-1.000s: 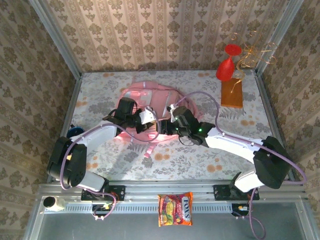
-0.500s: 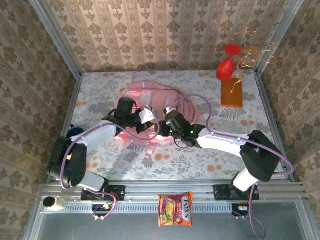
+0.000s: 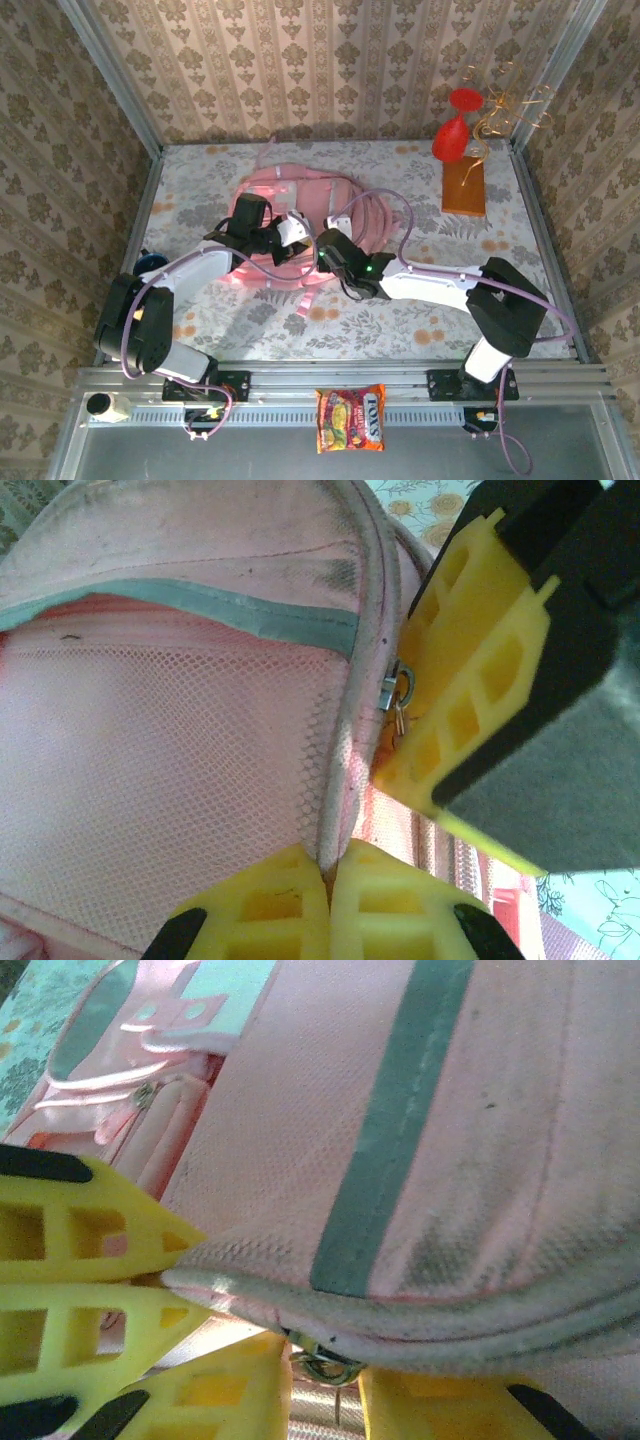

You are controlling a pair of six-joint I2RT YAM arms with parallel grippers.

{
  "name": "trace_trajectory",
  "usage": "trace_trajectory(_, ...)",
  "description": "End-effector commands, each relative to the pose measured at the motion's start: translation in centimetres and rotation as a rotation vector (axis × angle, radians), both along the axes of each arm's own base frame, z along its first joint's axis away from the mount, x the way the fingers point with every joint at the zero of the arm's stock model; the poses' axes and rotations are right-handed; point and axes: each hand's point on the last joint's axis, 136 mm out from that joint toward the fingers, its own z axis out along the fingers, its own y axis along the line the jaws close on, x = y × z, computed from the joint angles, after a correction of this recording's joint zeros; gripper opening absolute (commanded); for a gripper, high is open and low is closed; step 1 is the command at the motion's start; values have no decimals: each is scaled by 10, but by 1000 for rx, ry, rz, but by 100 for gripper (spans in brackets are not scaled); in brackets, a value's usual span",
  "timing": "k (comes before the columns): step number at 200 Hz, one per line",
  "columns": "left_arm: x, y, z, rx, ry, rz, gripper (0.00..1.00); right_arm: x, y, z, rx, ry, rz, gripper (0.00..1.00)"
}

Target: Pack books, pencil case, and school supplies into a backpack

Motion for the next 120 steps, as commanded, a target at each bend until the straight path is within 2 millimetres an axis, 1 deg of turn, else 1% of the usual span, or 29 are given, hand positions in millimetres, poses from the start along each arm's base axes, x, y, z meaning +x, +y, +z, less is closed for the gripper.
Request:
trace_trajectory(1,-17,-9,28,-93,13,-94,0,17,-46,-1,-167,-64,-157,16)
trace_trajectory(19,-15,-7,25,-77,10,-89,0,16,-51,5,-183,-73,-152,12)
trace_trajectory(35,-16,-7,24,-74,12,-92,0,16,-56,5,-174,-66,-140,9)
trace_trajectory(43,-16,-7,23,-71,12,-93,0,16,-55,5,-157,-59,-116,8)
trace_trajectory(45,-11,-1,24,-72,9,-74,0,15,-55,4,-153,-57,-111,7)
trace_trajectory(49,-9,1,23,-70,9,-66,0,16,-56,5,-142,-57,-105,7)
trace_trajectory(98,-8,4,18,-44,4,-60,0,12,-56,0,-40,0,24,1)
trace_trajectory(120,-7,6,13,-17,-1,-59,0,10,-68,1,-33,20,24,0)
